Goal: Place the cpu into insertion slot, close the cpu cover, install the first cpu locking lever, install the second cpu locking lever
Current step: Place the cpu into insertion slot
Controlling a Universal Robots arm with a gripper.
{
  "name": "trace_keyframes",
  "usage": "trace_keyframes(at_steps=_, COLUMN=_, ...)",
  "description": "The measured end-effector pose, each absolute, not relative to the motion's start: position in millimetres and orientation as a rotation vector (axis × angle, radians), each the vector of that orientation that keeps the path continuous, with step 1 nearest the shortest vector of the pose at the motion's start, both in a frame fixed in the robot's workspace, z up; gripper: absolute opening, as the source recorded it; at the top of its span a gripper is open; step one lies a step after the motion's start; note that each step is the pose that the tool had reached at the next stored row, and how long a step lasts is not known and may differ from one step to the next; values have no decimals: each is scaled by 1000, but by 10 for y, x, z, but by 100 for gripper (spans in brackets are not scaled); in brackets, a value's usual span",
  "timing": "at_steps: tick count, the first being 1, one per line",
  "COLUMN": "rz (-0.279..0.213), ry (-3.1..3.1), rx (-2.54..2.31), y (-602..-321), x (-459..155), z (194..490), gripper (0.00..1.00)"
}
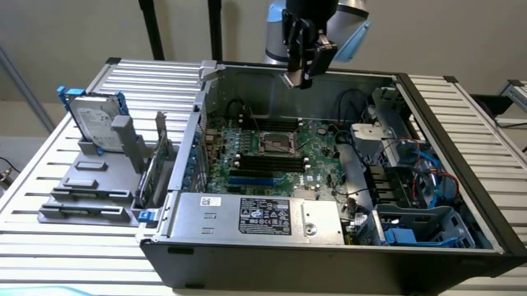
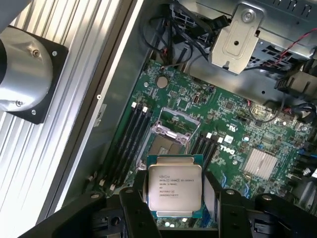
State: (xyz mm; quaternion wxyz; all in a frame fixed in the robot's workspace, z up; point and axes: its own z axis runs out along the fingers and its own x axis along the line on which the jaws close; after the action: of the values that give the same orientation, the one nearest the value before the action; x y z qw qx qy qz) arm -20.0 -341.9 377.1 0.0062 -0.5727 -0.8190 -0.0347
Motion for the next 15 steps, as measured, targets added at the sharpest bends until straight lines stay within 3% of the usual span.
trace_keyframes(at_steps=15, rz=-95, ry=-2370, rx=-2031, y=-3419, x=-202, z=3747, gripper=55)
